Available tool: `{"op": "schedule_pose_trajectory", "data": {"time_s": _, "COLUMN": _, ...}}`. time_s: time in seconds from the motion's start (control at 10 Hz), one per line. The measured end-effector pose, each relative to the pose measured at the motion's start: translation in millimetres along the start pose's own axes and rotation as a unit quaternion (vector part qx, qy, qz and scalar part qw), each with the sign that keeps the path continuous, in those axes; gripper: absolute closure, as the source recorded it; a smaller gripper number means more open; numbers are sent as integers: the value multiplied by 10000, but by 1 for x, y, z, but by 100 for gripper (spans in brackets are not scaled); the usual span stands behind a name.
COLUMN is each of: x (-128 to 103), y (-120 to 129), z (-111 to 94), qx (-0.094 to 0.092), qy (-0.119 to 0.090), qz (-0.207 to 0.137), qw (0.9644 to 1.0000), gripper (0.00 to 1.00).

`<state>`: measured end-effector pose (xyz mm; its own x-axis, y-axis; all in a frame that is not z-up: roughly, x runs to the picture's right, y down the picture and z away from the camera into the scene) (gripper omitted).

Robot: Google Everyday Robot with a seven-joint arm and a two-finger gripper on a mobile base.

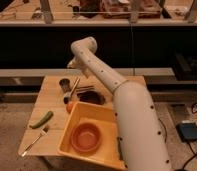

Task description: Place brush in table surface

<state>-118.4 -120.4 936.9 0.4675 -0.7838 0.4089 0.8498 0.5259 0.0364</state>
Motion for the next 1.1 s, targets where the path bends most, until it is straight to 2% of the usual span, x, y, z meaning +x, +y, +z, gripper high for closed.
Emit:
{"op": "schedule_pose_trajectory", "data": {"time_s": 0.1, "x": 0, "y": -1, "z": 7, "qx": -16, "qy": -20, "qz": 30, "qw": 10000, "gripper": 20}}
{"op": "schedule_pose_trajectory", "data": {"time_s": 0.6, "x": 1, "y": 0, "z": 8, "qx": -30, "qy": -29, "qz": 27, "qw": 10000, "gripper": 20}}
{"op": "schedule_pose_trajectory", "data": {"time_s": 0.7, "x": 1, "y": 0, "z": 11, "qx": -11, "qy": -114, "qz": 12, "qw": 9999, "gripper": 20}}
{"op": "schedule_pose_trajectory", "data": {"time_s": 0.9, "x": 2, "y": 3, "z": 29, "qx": 37, "qy": -252, "qz": -10, "qw": 9997, "gripper": 20}}
{"op": "schedule_pose_trajectory", "data": {"time_s": 1.1, "x": 0, "y": 5, "z": 43, "qx": 14, "qy": -248, "qz": -97, "qw": 9996, "gripper": 20}}
